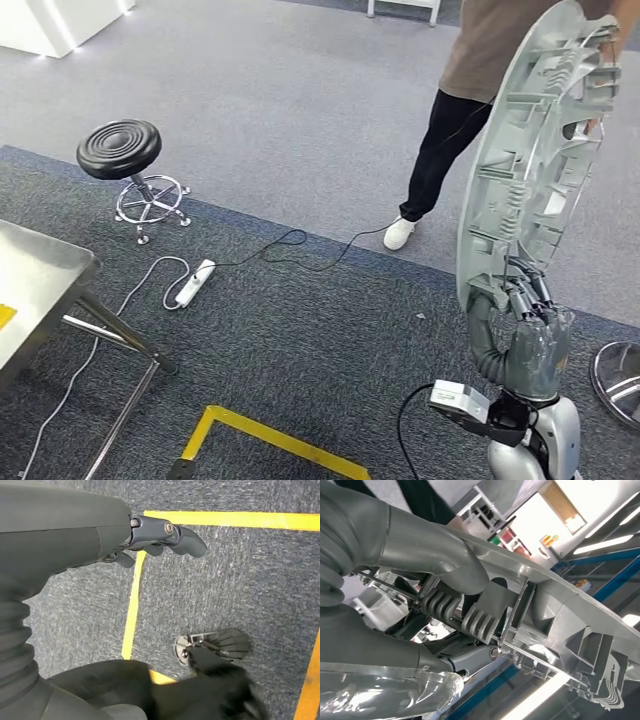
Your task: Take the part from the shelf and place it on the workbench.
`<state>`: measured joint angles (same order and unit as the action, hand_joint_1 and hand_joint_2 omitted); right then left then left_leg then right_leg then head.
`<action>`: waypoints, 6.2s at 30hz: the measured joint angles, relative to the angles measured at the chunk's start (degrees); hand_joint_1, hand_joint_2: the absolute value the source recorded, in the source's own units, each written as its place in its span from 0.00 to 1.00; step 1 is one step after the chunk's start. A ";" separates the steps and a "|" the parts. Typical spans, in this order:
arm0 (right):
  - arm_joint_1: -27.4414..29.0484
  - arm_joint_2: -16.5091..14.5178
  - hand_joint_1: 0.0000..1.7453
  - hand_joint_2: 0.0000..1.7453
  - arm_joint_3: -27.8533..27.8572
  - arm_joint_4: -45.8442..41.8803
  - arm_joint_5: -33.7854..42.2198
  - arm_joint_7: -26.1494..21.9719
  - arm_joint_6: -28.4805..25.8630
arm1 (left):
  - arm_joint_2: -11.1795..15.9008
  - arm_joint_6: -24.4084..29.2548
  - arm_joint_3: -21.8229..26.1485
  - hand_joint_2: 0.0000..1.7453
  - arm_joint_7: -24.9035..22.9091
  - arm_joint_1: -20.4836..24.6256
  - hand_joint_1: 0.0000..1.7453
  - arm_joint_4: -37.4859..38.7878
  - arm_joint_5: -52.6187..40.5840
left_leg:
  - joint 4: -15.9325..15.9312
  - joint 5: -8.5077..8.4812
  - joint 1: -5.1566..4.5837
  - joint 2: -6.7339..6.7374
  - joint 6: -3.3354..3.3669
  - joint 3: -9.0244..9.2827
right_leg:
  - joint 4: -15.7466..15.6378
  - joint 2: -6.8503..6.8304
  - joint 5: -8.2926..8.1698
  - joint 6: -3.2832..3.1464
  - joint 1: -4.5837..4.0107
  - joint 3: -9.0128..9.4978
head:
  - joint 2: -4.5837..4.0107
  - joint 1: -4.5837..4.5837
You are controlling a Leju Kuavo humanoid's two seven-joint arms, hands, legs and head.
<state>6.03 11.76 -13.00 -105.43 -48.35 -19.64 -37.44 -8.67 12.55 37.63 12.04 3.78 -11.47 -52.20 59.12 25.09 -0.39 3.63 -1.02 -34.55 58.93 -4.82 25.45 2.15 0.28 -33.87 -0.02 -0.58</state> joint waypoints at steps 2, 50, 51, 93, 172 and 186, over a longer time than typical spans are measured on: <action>-0.03 -0.01 1.00 1.00 0.03 -0.01 -0.01 -0.03 0.00 | 0.02 -0.01 0.02 1.00 0.00 0.10 0.00 0.00 -0.01 | -1.38 0.01 -0.24 -0.04 0.63 0.35 | -0.04 -1.20 0.12 0.59 -0.29 0.20 | 0.00 -0.07; 1.70 0.03 1.00 1.00 0.01 -1.22 -0.20 -0.18 -0.78 | 0.19 -0.02 0.23 1.00 -0.22 -0.39 0.00 0.00 -0.43 | -1.54 -1.08 1.11 -10.61 -0.52 -0.60 | 0.54 8.31 1.19 0.82 1.37 0.38 | 0.00 -0.94; 1.68 0.03 1.00 1.00 0.02 -1.26 -0.20 -0.18 -0.81 | 0.20 -0.02 0.24 1.00 -0.24 -0.48 0.00 0.00 -0.43 | -1.14 -0.76 1.06 -9.69 -0.81 -0.86 | 0.48 7.74 1.11 0.36 1.35 0.42 | 0.00 -0.76; 1.95 0.02 1.00 1.00 0.03 -1.42 -0.63 -0.12 -0.87 | 0.10 -0.17 1.14 1.00 -0.60 0.05 0.00 0.00 -1.16 | -0.41 -0.95 -0.32 0.50 -0.01 -0.82 | -0.03 0.20 2.09 -0.16 0.00 1.89 | 0.00 0.09; 1.01 -0.22 1.00 1.00 -0.22 -0.78 0.56 -0.98 -0.89 | 0.66 -1.16 1.66 1.00 -0.74 -0.09 0.00 -0.01 -2.22 | -1.75 0.54 0.88 -4.85 -1.07 1.08 | 1.07 5.60 0.62 0.18 1.51 -0.78 | 0.00 -0.18; 1.02 -0.23 1.00 1.00 -0.10 -0.79 0.66 -1.01 -0.86 | 0.50 -1.15 1.67 1.00 -0.74 0.14 0.00 -0.01 -2.36 | -1.43 -1.15 -0.25 -4.26 0.87 -1.30 | 0.60 5.30 2.25 0.14 0.40 0.65 | 0.00 0.14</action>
<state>7.05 11.53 -13.10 -106.22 -47.70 -20.65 -38.30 -8.17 11.39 39.30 11.30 3.92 -11.48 -54.55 57.69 23.93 -0.64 -0.63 -0.16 -35.85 59.53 0.49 27.70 2.29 0.67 -33.22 -0.02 -0.44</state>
